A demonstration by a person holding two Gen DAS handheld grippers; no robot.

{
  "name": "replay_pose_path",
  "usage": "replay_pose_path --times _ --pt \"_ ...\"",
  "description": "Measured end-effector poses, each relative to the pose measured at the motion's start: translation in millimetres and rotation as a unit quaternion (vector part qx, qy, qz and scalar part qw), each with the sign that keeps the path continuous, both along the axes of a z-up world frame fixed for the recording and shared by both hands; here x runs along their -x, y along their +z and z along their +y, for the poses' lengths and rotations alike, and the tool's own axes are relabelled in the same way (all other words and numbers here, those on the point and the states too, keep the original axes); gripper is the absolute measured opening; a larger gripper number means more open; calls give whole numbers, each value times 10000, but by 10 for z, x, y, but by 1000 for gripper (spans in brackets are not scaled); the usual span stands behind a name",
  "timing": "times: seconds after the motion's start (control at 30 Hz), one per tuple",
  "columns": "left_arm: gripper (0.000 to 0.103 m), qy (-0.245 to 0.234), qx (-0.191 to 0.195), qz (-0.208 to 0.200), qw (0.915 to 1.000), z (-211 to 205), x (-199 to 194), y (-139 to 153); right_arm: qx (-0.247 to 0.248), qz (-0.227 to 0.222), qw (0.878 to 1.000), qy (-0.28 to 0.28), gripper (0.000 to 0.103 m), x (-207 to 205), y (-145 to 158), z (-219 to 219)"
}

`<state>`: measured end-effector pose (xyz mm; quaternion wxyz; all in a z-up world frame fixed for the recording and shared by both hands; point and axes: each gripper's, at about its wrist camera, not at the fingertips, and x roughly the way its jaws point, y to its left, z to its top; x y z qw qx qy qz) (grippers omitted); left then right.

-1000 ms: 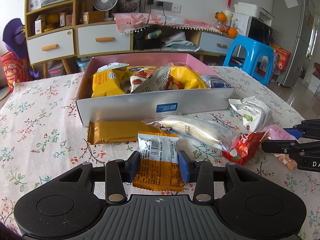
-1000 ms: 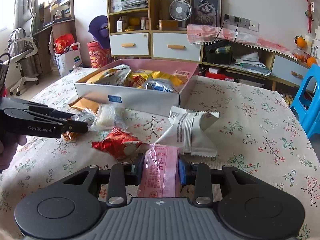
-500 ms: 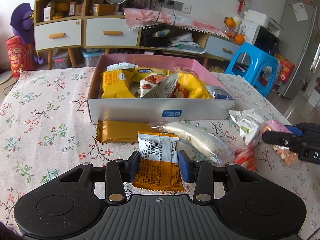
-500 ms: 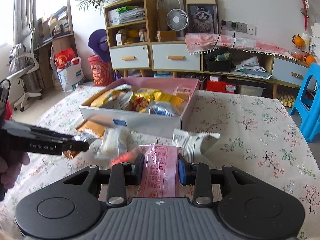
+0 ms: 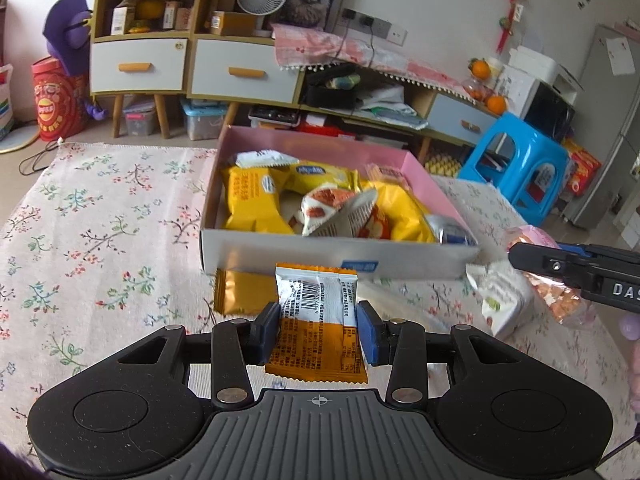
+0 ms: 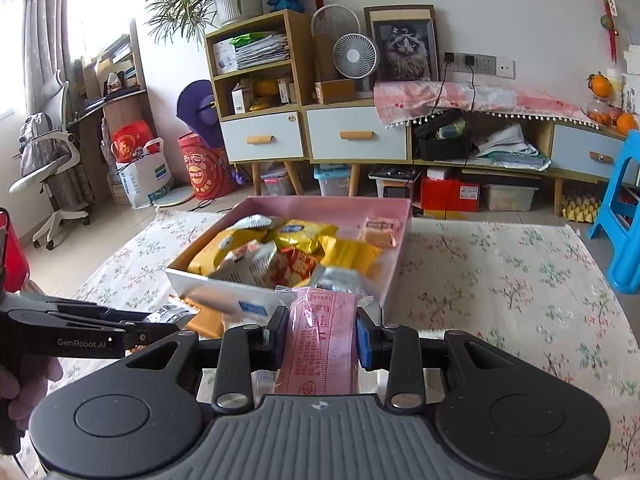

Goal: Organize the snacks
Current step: 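Carry the pink packet and orange-white bar over the box, then lower both packets into the box and open both grippers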

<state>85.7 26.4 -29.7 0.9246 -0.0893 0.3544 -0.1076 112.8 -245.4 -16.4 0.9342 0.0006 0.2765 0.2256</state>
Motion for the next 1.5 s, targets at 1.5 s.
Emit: replay_pose_path --times 1.5 --pt "60 310 -8 -160 9994 -110 -1179 67 -200 299 9972 -652 50 -1155 58 321"
